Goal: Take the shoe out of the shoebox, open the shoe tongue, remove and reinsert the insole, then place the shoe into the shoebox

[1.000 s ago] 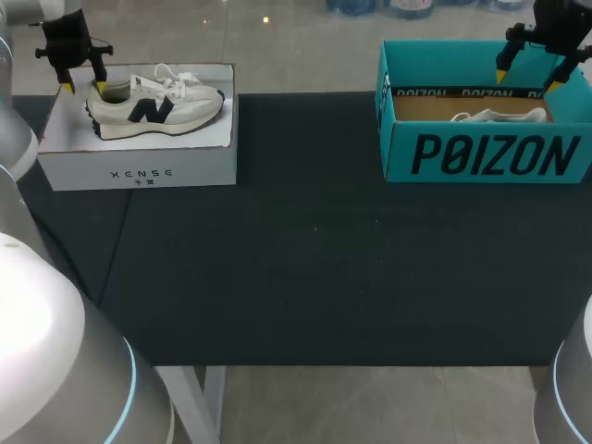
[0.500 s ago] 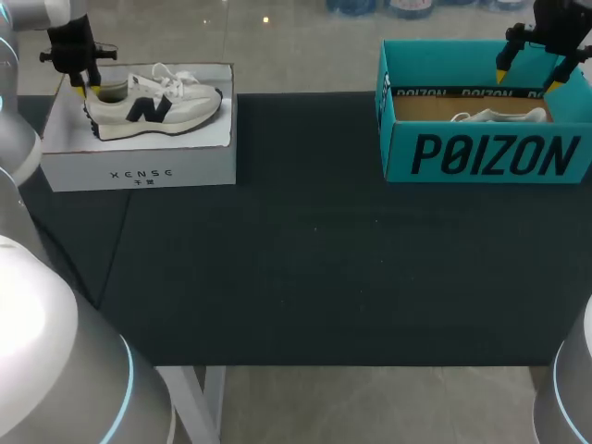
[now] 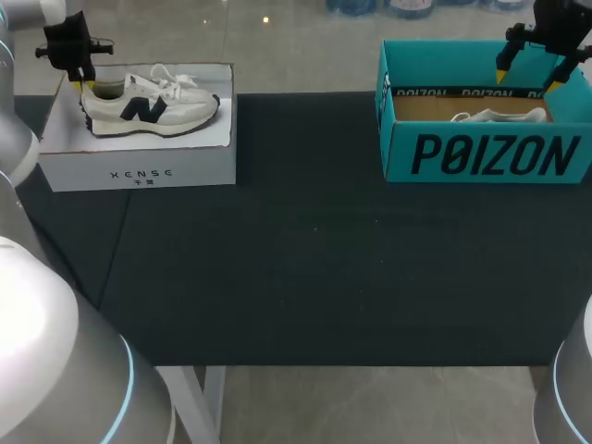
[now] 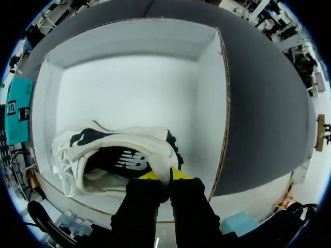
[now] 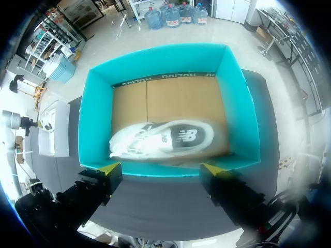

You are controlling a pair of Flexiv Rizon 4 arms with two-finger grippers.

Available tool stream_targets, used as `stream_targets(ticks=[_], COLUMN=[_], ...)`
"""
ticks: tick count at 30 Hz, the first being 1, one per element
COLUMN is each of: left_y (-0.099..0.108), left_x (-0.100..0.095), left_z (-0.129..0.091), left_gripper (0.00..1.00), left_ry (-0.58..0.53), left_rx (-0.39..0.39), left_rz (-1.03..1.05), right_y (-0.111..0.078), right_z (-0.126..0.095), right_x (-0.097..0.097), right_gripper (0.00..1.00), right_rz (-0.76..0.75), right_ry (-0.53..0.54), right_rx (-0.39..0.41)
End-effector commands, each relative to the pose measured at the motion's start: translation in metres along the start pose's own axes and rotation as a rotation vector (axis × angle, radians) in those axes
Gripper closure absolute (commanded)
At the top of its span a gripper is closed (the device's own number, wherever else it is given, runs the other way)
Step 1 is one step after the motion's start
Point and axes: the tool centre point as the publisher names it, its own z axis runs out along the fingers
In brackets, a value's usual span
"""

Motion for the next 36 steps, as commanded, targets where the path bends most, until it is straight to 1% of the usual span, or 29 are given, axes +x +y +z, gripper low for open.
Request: stream_targets(ticks=[1,5,9,12,15,17,20,26,29,31,36], left_y=[-0.012,-0.018,-0.032,-0.049,-0.07,-0.092,-0.126,-0.195,-0.232,-0.251,-0.305], left_x=[0.001,-0.001,-0.006,-0.01,-0.02,-0.029,-0.048,-0.094,-0.122,-0.139,-0.179], left_z=[-0.026,-0.051,-0.081,-0.105,-0.127,-0.142,-0.158,-0.174,-0.175,-0.173,-0.16], left_gripper=[1.0,1.0,1.0,1.0,1.0,1.0,1.0,1.0,1.0,1.0,1.0], left_ry=[-0.015,-0.034,-0.047,-0.049,-0.042,-0.047,-0.062,-0.075,-0.068,-0.074,-0.096], left_rx=[-0.029,-0.064,-0.103,-0.133,-0.169,-0.186,-0.217,-0.256,-0.276,-0.277,-0.285], left_rz=[-0.004,-0.012,-0.025,-0.032,-0.032,-0.025,-0.003,0.055,0.089,0.1,0.127], right_y=[0.0,0.0,0.0,0.0,0.0,0.0,0.0,0.0,0.0,0.0,0.0], right_z=[0.0,0.0,0.0,0.0,0.0,0.0,0.0,0.0,0.0,0.0,0.0], right_x=[0.0,0.0,0.0,0.0,0.0,0.0,0.0,0.0,0.0,0.0,0.0], right_gripper=[0.0,0.0,0.0,0.0,0.0,0.0,0.0,0.0,0.0,0.0,0.0], right_rz=[0.0,0.0,0.0,0.0,0.0,0.0,0.0,0.0,0.0,0.0,0.0], right_ry=[-0.001,-0.001,-0.001,-0.001,-0.001,-0.001,-0.001,-0.001,-0.001,-0.001,-0.001], right_rx=[0.001,0.001,0.001,0.001,0.001,0.001,0.001,0.001,0.001,0.001,0.001])
